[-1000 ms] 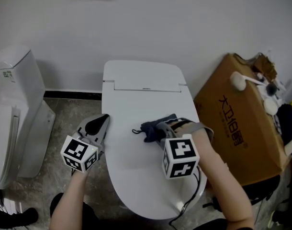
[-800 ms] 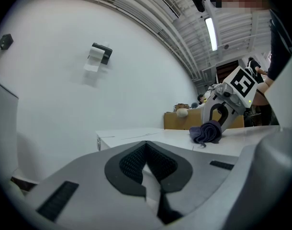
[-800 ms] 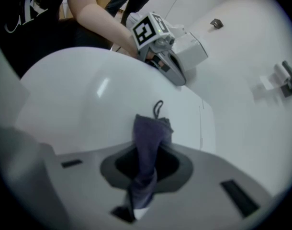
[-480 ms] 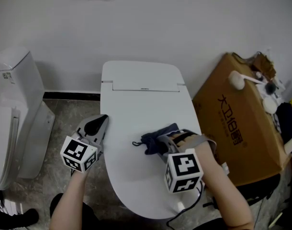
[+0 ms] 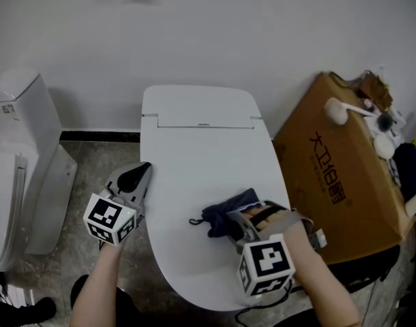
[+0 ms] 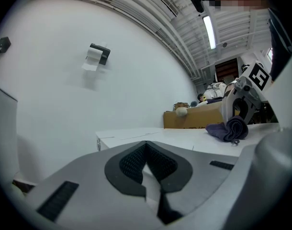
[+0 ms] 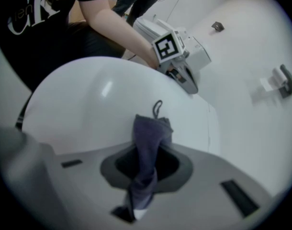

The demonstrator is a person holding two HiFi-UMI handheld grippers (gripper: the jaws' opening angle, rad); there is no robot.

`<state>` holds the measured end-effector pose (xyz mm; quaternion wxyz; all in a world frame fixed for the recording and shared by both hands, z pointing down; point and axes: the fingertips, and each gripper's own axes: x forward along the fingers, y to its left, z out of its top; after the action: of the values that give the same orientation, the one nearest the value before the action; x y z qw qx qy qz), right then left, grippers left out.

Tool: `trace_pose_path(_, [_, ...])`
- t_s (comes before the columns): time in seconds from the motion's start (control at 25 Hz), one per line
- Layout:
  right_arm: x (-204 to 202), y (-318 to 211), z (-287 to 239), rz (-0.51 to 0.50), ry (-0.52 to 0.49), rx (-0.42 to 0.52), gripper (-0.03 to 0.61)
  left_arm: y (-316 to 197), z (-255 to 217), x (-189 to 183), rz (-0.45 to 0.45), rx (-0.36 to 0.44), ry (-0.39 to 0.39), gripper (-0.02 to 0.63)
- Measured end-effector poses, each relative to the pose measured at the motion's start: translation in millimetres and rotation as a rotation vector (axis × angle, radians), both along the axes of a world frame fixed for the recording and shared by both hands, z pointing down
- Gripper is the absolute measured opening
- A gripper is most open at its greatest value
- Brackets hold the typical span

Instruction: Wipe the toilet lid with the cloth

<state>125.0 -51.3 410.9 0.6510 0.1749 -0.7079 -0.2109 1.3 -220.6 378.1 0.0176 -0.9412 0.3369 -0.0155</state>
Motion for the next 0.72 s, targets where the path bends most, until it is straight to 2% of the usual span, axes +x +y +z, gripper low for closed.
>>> trace_pose_path(0.72, [-5.3, 51.2, -2.7, 0.01, -0.042, 0.0, 0.063, 2.8, -1.1, 0.4, 0.013, 0.007, -0.004, 0.015])
